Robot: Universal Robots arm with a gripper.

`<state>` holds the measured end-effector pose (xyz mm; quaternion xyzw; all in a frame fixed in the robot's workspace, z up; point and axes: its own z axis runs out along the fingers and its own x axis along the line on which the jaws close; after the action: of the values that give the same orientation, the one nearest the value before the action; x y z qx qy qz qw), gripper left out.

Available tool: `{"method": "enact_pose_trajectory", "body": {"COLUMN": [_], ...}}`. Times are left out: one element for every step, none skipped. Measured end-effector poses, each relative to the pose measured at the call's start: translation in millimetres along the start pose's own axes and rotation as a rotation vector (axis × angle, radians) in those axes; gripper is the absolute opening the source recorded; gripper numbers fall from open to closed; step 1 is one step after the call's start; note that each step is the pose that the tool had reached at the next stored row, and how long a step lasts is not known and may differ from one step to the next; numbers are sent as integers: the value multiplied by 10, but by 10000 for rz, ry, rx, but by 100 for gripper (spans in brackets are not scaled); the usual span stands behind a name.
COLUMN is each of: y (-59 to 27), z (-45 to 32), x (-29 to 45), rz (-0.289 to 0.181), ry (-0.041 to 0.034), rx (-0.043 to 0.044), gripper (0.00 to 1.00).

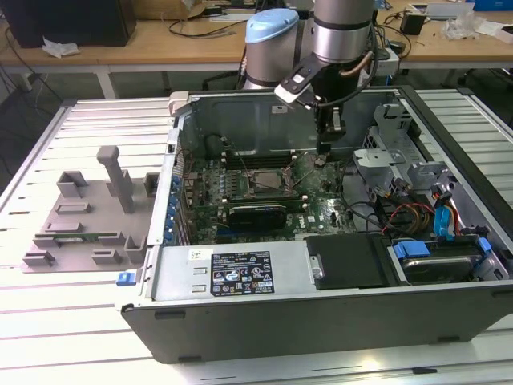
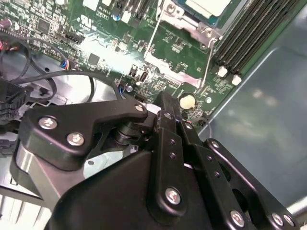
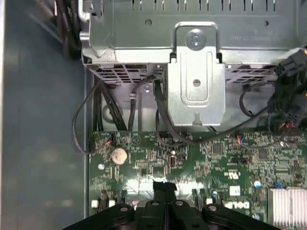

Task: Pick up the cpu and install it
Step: 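Close the cpu cover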

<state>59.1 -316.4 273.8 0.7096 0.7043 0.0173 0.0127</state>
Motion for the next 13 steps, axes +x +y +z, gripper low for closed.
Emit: {"method": "enact_pose_trajectory", "body": {"y": [6,8,7,7,8,7,6,5,5,3,2,2,-2], "z": [20,39,66,89,107,164,197,215,234,265,286,292,294], "x": [0,0,0,0,0,-1,-1,-1,-1,-1,-2,-2,-2], "rz": [0,0,2,2,0,1,0,0,1,0,0,0,-1], "ry": [1,2,2,1,1,0,2,2,1,2,1,1,-1], "rx": [-1,-1,-1,-1,0,0,2,3,6,10,12,12,13], "gripper": [11,11,11,11,11,11,11,11,11,11,11,11,11]}}
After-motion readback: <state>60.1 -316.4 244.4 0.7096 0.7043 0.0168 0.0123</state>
